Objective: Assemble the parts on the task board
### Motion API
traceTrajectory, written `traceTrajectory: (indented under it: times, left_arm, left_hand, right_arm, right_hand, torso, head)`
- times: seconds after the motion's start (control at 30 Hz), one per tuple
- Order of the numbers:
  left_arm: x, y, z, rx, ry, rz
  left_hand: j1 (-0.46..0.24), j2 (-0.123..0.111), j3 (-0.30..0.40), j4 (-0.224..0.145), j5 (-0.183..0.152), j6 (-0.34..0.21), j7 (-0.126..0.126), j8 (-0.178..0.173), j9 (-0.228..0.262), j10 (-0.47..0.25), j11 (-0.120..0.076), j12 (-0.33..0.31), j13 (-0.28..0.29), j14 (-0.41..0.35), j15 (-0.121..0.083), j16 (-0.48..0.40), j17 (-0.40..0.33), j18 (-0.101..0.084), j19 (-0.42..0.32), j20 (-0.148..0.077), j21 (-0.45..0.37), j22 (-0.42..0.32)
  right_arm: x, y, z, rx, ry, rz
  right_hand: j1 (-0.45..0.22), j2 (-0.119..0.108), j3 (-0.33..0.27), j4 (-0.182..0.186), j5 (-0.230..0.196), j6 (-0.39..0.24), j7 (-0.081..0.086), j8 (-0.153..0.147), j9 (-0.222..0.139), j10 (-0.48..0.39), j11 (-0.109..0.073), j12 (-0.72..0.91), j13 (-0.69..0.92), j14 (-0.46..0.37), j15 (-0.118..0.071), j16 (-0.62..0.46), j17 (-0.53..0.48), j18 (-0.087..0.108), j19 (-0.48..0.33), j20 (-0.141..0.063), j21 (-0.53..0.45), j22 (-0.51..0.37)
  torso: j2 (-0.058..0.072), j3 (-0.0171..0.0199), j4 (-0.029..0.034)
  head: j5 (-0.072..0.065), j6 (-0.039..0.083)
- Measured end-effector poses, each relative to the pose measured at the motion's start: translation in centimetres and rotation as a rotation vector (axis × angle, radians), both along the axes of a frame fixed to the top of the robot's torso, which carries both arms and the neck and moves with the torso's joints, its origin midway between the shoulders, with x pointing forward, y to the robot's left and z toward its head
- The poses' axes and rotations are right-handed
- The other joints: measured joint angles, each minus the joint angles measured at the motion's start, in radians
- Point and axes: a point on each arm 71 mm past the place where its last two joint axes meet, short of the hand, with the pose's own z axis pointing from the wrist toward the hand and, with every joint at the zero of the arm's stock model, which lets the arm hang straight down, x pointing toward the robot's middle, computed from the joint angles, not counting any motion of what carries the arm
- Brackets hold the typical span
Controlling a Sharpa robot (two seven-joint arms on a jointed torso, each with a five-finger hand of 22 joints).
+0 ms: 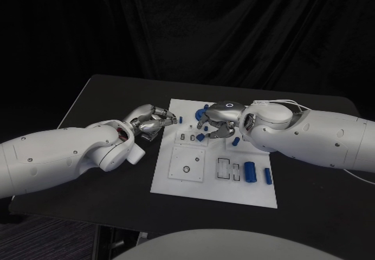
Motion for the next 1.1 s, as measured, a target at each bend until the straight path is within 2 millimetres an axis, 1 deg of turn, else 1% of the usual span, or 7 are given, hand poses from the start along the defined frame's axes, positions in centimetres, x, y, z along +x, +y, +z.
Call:
traceTrajectory:
  times: [0.17,0.27,0.6,0.8,0.87,1.03,1.1]
  left_arm:
    - [0.0,0.0,-0.1,0.000,0.003,0.000]
    - [0.0,0.0,-0.2,0.000,0.004,0.000]
    - [0.0,-0.1,-0.3,0.002,0.008,-0.001]
    - [0.1,-0.1,-0.4,0.003,0.011,-0.001]
    - [0.1,-0.1,-0.5,0.004,0.012,-0.001]
    - [0.1,-0.1,-0.6,0.005,0.015,0.001]
    - [0.1,-0.1,-0.7,0.005,0.017,0.001]
  left_hand:
    - [0.000,0.000,0.000,0.000,0.000,0.000,0.000,0.000,0.000,0.000,0.000,0.000,0.000,0.000,0.000,0.000,0.000,0.000,0.000,0.000,0.000,0.000]
    - [0.000,0.000,0.000,0.000,0.000,0.000,0.000,0.000,0.000,0.000,0.000,0.000,0.000,0.000,0.000,0.000,0.000,0.000,0.000,0.000,0.000,0.000]
    - [0.000,0.000,0.000,0.000,0.000,0.000,0.000,0.000,0.000,0.000,0.000,0.000,0.000,0.000,0.000,0.000,0.000,0.000,0.000,0.000,0.000,0.000]
    - [0.000,0.000,0.000,0.000,0.006,0.000,0.000,0.000,0.000,0.000,0.000,0.000,0.000,0.000,0.000,0.000,0.000,0.000,0.000,0.000,0.000,0.000]
    - [0.000,0.000,0.000,0.000,0.006,0.000,0.000,0.000,-0.002,0.000,0.000,0.000,0.000,0.000,0.000,0.000,0.000,0.000,0.000,0.000,0.000,0.000]
    - [0.000,0.000,0.000,0.000,0.006,-0.001,0.000,0.000,-0.006,0.000,0.000,0.000,0.000,0.000,0.000,0.000,0.000,0.000,0.000,0.000,0.000,0.000]
    - [0.000,0.000,0.002,0.002,0.006,-0.013,0.002,-0.002,-0.013,0.000,0.000,0.000,0.000,0.000,0.000,0.000,0.000,0.000,0.000,0.000,0.000,0.000]
  right_arm:
    - [0.1,0.1,-0.1,-0.004,-0.015,-0.006]
    - [0.2,0.2,-0.2,-0.007,-0.022,-0.009]
    - [0.1,0.6,-0.8,-0.012,-0.024,-0.010]
    - [0.2,0.6,-1.0,-0.016,-0.024,-0.011]
    - [0.2,0.6,-1.1,-0.017,-0.023,-0.012]
    - [0.2,0.6,-1.4,-0.019,-0.021,-0.014]
    - [0.3,0.7,-1.4,-0.020,-0.020,-0.015]
  right_hand:
    - [0.000,0.000,-0.003,-0.003,0.000,-0.003,-0.003,0.000,0.000,0.000,0.000,0.000,0.001,0.000,0.000,0.000,0.000,0.000,0.000,0.000,0.000,0.000]
    - [0.000,0.000,-0.003,-0.003,0.000,-0.004,-0.004,0.000,0.000,0.004,-0.004,0.000,0.001,0.000,-0.007,0.000,0.000,0.000,0.000,0.000,0.000,0.000]
    - [0.000,0.000,-0.003,-0.003,0.000,-0.004,-0.004,0.000,0.002,0.000,-0.007,0.000,0.001,0.000,-0.007,0.000,0.000,0.000,0.000,0.000,0.000,0.000]
    - [0.000,0.000,-0.006,0.000,0.000,-0.004,-0.004,0.000,0.004,0.000,-0.007,0.000,0.001,0.000,-0.007,0.000,0.000,0.000,0.000,0.000,0.000,0.000]
    - [0.000,0.000,-0.006,0.000,0.000,0.000,-0.007,0.000,0.004,0.000,-0.007,0.000,0.001,0.000,-0.007,0.000,0.000,0.000,-0.003,-0.003,0.000,0.000]
    - [-0.004,-0.004,-0.011,0.000,-0.005,0.000,-0.008,0.000,0.005,0.000,-0.007,0.000,0.001,0.000,-0.007,0.000,0.000,0.000,-0.004,-0.004,0.000,0.000]
    - [-0.004,-0.004,-0.011,0.000,-0.005,0.000,-0.007,0.000,0.005,0.000,-0.007,0.000,0.001,0.000,-0.007,0.000,0.000,0.000,-0.004,-0.004,0.000,0.000]
  torso:
    - [0.000,-0.0006,-0.0002]
    - [0.000,-0.0010,-0.0007]
    - [-0.002,-0.0020,-0.0015]
    - [-0.002,-0.0031,-0.0009]
    - [-0.002,-0.0032,-0.0010]
    - [-0.002,-0.0035,-0.0010]
    - [-0.002,-0.0035,-0.0010]
  head:
    - [0.000,0.000]
    - [0.000,-0.002]
    - [-0.001,-0.006]
    - [0.003,-0.009]
    - [0.003,-0.010]
    - [0.001,-0.011]
    - [0.001,-0.012]
